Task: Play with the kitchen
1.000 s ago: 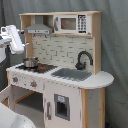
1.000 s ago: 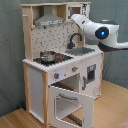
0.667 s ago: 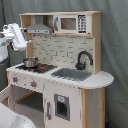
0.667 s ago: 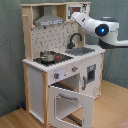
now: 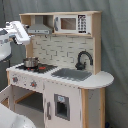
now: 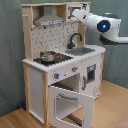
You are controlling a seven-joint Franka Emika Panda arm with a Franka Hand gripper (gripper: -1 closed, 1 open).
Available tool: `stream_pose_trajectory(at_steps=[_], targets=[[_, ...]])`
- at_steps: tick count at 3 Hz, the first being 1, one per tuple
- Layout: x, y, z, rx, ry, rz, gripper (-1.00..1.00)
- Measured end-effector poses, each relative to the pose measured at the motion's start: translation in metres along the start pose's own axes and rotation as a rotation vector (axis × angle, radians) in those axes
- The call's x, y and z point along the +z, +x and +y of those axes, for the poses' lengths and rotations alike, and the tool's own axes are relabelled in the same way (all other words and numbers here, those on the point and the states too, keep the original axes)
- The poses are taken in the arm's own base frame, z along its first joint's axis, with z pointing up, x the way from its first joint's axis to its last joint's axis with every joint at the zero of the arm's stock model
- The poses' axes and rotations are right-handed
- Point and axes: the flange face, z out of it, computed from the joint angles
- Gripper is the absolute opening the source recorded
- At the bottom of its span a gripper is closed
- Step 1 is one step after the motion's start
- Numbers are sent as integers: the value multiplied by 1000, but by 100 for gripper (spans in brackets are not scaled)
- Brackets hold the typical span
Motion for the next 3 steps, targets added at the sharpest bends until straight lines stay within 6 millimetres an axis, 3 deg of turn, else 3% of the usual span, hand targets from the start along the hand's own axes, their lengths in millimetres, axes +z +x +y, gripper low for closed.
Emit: stream_pose_trajectory(at_steps=[3], targets=[[12, -25, 15, -259, -104, 55, 100]])
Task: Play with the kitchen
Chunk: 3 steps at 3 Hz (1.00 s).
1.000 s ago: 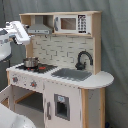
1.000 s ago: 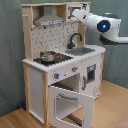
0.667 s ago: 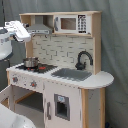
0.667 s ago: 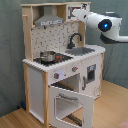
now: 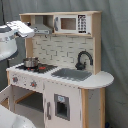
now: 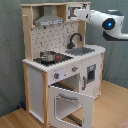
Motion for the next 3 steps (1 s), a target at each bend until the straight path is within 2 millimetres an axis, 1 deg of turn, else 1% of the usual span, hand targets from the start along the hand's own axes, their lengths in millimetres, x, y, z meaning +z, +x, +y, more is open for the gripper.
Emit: stream_pose_trajectory(at_steps=[2, 3], targets=[[15, -23, -15, -122, -66, 12, 100], [24, -34, -29, -166, -87, 35, 100]])
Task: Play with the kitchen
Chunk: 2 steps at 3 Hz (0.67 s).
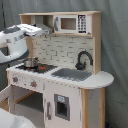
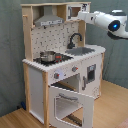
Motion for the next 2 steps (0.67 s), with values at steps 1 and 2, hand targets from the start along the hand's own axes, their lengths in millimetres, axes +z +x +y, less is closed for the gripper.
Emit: stream_pose_trajectory(at_steps=[1, 2], targets=[[6, -8, -19, -26, -12, 36, 100], [11, -17, -35, -39, -19, 75, 100]])
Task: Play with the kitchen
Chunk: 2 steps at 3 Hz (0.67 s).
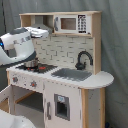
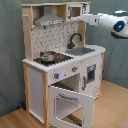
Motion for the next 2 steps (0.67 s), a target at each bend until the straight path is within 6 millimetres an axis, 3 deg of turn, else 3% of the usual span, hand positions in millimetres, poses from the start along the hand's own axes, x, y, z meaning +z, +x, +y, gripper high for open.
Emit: stream_pose_trajectory(at_steps=[2], targets=[[14, -24, -28, 9, -19, 97, 100]])
